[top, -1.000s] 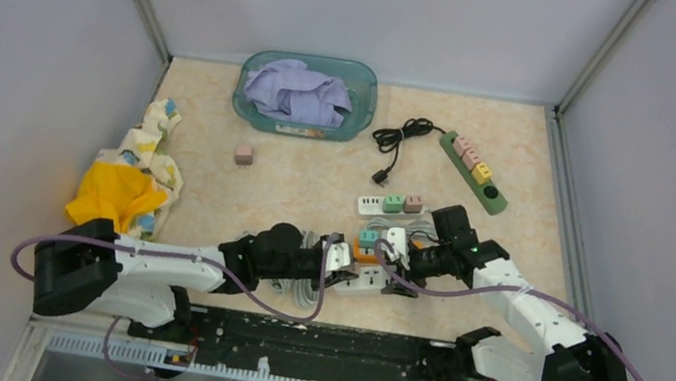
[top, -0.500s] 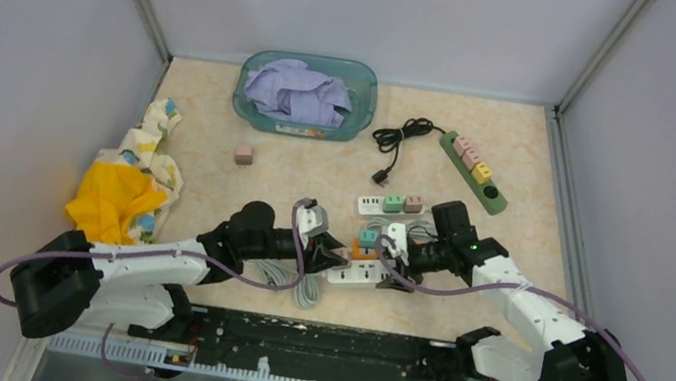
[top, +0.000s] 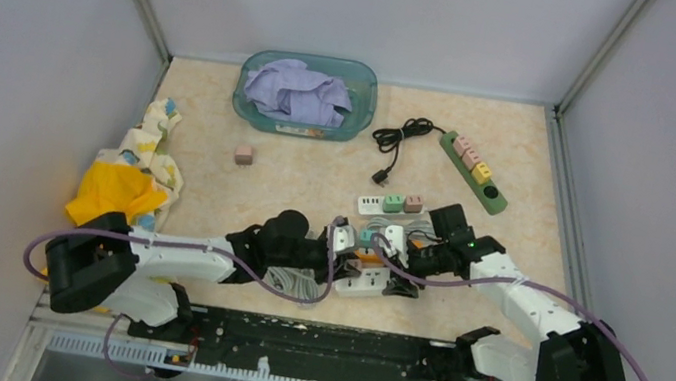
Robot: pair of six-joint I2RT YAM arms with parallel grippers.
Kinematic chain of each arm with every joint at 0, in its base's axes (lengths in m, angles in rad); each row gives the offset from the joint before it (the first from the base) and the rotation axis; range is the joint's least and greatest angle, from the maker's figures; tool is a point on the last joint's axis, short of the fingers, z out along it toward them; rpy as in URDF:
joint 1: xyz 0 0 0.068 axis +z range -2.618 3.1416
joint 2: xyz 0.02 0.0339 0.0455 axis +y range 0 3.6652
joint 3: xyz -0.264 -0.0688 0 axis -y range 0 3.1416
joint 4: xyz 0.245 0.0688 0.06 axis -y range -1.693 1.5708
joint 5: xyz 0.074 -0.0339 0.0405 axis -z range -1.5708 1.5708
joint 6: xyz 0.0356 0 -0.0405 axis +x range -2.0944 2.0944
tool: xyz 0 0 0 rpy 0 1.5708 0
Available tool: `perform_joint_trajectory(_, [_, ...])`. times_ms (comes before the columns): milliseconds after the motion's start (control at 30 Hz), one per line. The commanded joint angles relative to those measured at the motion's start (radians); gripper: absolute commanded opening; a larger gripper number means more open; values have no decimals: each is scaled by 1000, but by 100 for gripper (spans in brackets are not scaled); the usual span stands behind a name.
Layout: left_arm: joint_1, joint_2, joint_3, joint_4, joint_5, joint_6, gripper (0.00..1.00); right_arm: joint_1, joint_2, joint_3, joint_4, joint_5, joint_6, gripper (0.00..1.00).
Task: Pull the plug off the socket
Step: Remove the plug from the socket.
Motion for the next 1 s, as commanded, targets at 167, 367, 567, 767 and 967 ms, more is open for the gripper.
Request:
perform_joint_trajectory(167, [75,-98,-133,334,83,-238,0,-11,-1,25,116,-19,25,0])
perform_joint_trajectory(367, [24,-106,-39,-9,11,-25,0,-10,3,24,119,-13,25,0])
perform_joint_trajectory(567, [31,-193,-102,54,34,-68,0,-11,20,26,116,0,26,0])
perform_joint_trajectory(767, [50,-326,-222,204,-5,-150,0,-11,29,26,117,-2,28,0])
perform_joint_trajectory(967, [73,-330,-212,109,-149,-210,0,-11,47,23,113,-4,29,0])
